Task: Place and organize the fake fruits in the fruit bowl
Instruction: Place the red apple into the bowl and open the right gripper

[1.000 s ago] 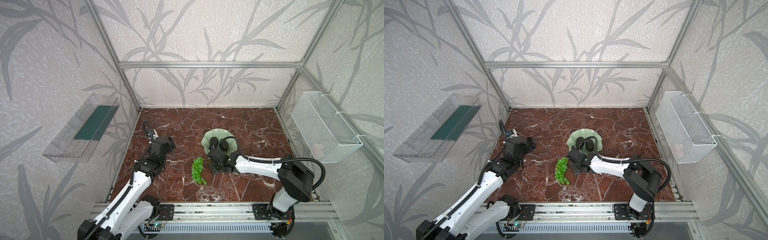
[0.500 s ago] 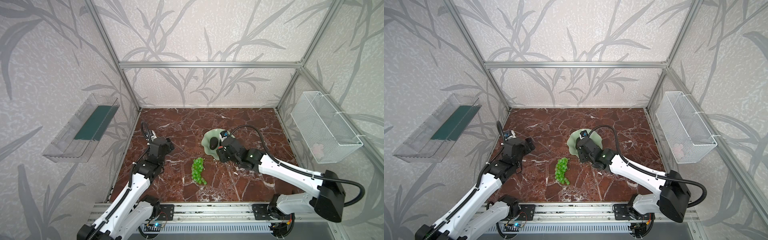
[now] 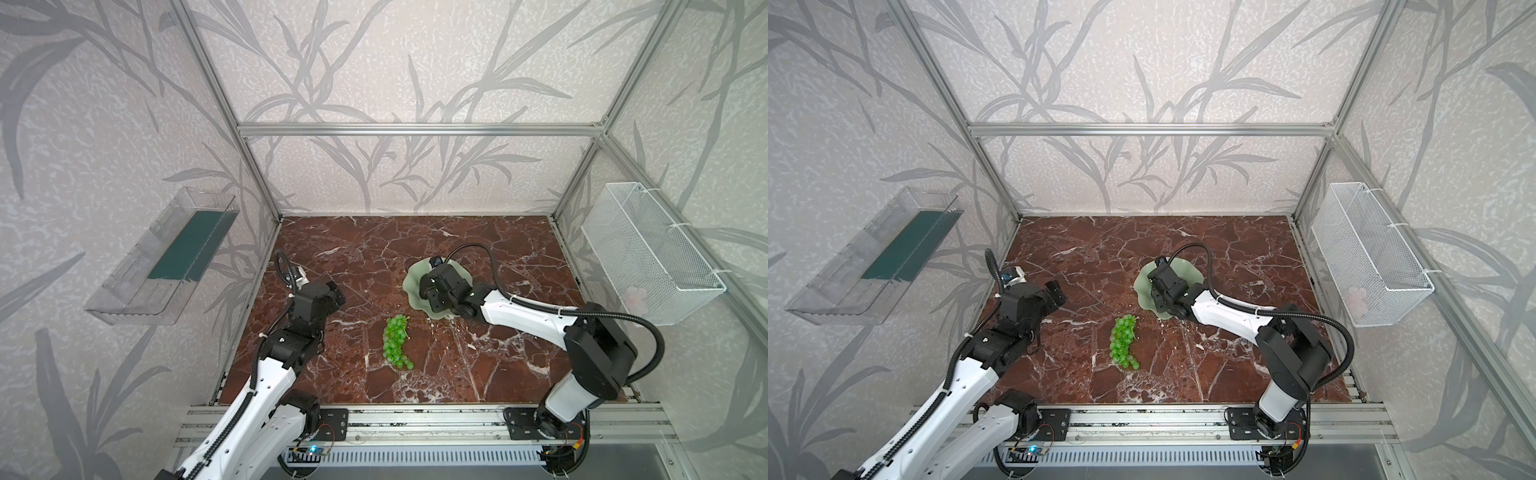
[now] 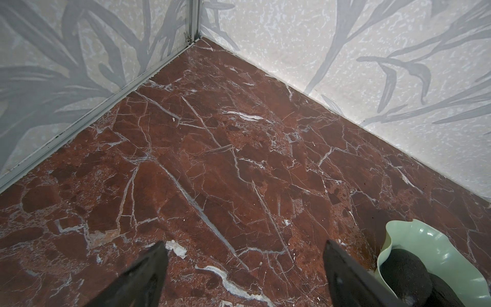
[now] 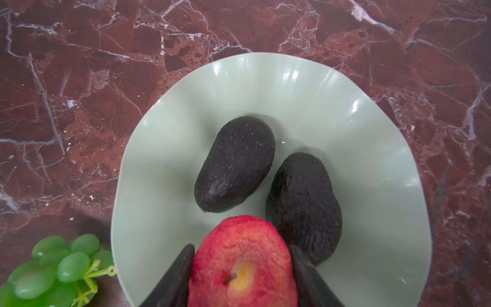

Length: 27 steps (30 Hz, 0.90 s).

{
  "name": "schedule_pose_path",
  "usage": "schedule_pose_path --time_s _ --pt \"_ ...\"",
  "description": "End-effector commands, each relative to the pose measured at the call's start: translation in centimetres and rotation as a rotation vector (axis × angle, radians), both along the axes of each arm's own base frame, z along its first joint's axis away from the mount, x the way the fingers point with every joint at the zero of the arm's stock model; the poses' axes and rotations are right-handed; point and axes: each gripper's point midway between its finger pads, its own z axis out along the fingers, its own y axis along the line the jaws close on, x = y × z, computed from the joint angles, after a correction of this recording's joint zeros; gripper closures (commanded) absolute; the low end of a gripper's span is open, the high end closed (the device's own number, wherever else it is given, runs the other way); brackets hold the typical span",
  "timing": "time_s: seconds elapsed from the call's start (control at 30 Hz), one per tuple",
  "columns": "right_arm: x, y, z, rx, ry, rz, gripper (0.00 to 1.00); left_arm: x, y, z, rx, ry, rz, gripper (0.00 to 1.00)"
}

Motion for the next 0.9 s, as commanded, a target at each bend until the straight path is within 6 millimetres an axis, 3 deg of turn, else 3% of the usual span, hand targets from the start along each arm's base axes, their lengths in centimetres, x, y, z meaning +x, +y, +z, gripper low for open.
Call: schedule_pose_path --time_s 0.0,0.03,0.2,0.47,0.57,0.67,0.87 --pt "1.1 0.9 0.3 0.027 -0.016 0.002 0.49 -0.7 0.4 -0.9 -0.01 0.031 0.02 0.08" --pt "1.1 1.0 -0.8 0.017 0.001 0.003 0.49 -0.7 0.4 -1.0 -0.013 0.035 0.018 0.08" --pt "1.3 1.2 -2.0 0.013 0.02 -0.003 0.45 -0.9 0.2 -1.0 -0.031 0.027 0.013 0.08" --pt "1.3 1.1 -1.5 0.013 0.016 -0.005 0.3 -1.0 -0.2 -1.1 -0.051 0.029 -0.007 0.08" --pt "1.2 1.0 0.1 0.033 -0.005 -0.005 0.27 -1.0 -0.7 -1.2 -0.066 0.032 -0.032 0.08" --pt "1.1 0.6 4.1 0.079 -0.076 -0.006 0.23 -0.7 -1.8 -1.5 -0.097 0.034 -0.086 0.09" --pt "0.3 -1.4 10.4 0.179 -0.216 -0.022 0.08 -0.5 -6.3 -3.4 -0.265 0.058 -0.264 0.11"
